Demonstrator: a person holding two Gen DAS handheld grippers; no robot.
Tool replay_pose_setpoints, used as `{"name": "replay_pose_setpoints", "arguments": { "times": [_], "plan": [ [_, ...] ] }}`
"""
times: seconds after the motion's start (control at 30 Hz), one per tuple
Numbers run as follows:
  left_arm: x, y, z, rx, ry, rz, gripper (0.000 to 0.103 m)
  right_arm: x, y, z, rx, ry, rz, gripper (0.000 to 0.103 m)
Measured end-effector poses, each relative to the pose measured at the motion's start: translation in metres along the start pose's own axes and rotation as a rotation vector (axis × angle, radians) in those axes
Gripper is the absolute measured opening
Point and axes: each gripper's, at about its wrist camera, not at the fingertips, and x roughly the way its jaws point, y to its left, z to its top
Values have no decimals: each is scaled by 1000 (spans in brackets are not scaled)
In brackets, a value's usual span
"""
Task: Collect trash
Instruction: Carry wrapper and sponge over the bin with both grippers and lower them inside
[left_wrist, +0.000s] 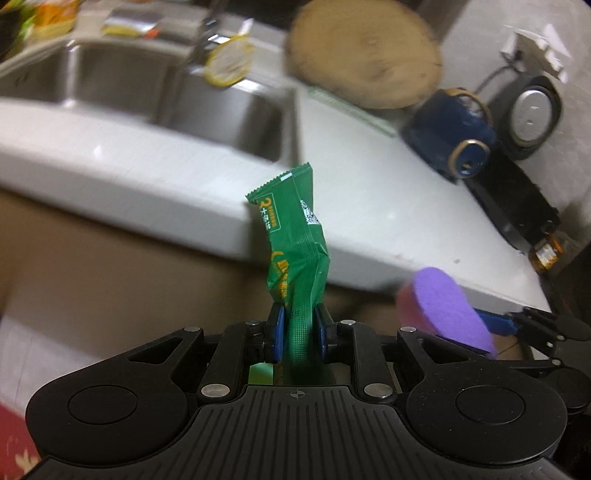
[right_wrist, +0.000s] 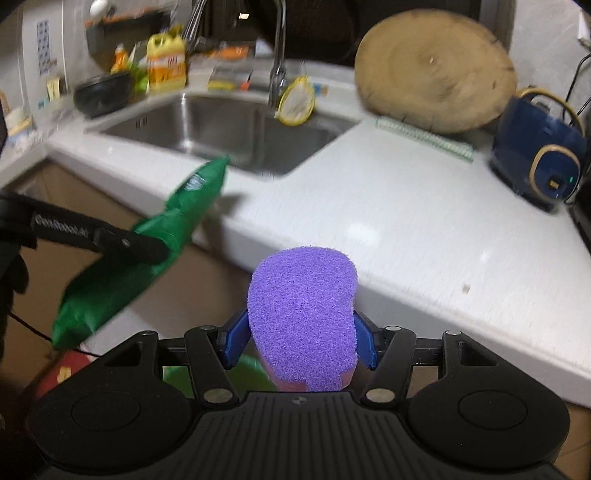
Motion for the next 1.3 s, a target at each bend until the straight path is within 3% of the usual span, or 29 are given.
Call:
{"name": "replay_pose_setpoints", "arguments": {
  "times": [0.17,0.33,0.57,0.7,0.77,0.93,1.13,1.2,1.3],
  "plan": [
    [-4,16,-27,-60,27,57,21,-3,3,-19,2,26,-5,59],
    [-5,18,-55,-77,65,160,21,0,-13,-54,47,50,27,59],
    [14,24,-104,-66,228,344,20,36,-36,-122,137,161,29,59],
    [33,36,-130,-58,345,373,20,55,-43,-161,228,278,55,59],
    [48,39,-142,-62,411,352,20,58,-38,-175,235,318,64,59],
    [111,46,-158,-47,530,200,20,61,-21,-195,263,377,54,59],
    [265,71,-165,-20,616,77,21,86,1,-218,344,420,-33,59],
    [315,81,-180,-11,618,68,21,101,10,-231,377,430,-47,59],
    [370,110,-225,-24,732,60,22,124,23,-247,408,451,-53,59]
  ]
}}
